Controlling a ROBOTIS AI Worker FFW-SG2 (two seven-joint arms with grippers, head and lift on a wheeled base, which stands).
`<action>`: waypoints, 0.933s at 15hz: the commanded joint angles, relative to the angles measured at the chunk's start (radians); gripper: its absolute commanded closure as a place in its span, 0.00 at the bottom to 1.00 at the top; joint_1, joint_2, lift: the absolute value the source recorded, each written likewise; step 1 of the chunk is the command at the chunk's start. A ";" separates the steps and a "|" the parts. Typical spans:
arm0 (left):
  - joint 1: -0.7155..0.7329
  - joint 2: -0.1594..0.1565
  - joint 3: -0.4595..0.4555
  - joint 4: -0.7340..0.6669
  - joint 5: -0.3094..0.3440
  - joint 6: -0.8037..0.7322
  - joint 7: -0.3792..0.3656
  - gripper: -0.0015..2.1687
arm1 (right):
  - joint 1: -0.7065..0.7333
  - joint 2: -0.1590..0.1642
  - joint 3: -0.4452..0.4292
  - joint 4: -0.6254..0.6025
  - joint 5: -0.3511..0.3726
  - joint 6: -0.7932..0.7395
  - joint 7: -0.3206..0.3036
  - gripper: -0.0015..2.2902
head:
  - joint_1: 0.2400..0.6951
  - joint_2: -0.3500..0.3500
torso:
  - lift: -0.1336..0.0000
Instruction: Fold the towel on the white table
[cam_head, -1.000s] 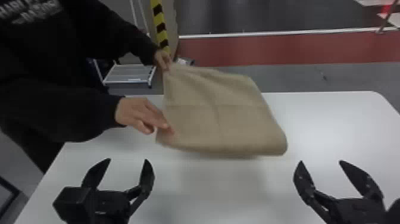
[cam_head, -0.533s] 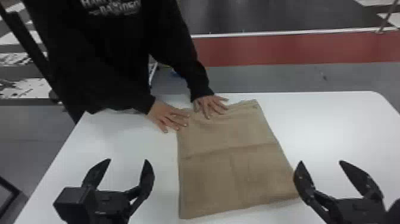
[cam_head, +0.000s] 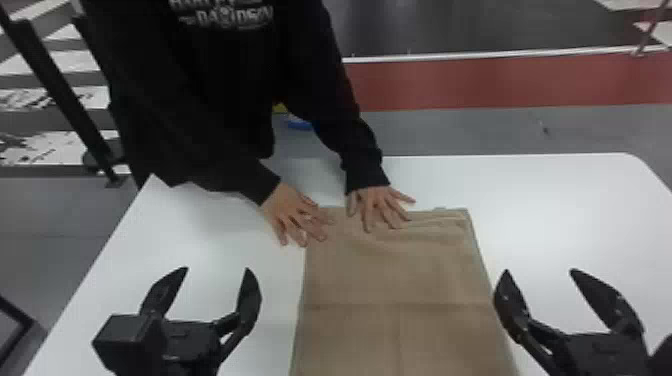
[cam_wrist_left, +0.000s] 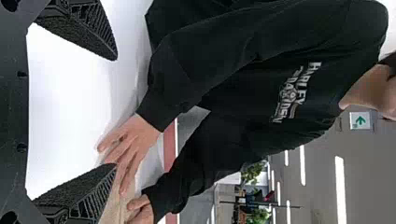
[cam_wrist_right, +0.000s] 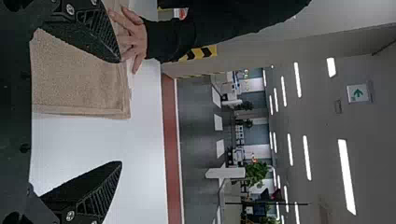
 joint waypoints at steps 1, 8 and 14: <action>-0.001 -0.003 -0.002 0.000 0.000 0.000 0.000 0.03 | 0.000 0.002 0.000 0.000 -0.001 0.000 0.000 0.05 | 1.00 0.67 | 0.06; 0.000 -0.003 -0.002 0.000 0.000 0.000 0.000 0.03 | -0.002 0.002 0.000 0.001 -0.002 0.000 0.000 0.05 | 1.00 0.67 | 0.06; -0.004 -0.003 -0.007 0.003 -0.003 0.003 0.000 0.03 | 0.008 0.002 -0.006 -0.003 -0.007 -0.009 0.000 0.05 | 1.00 0.66 | 0.06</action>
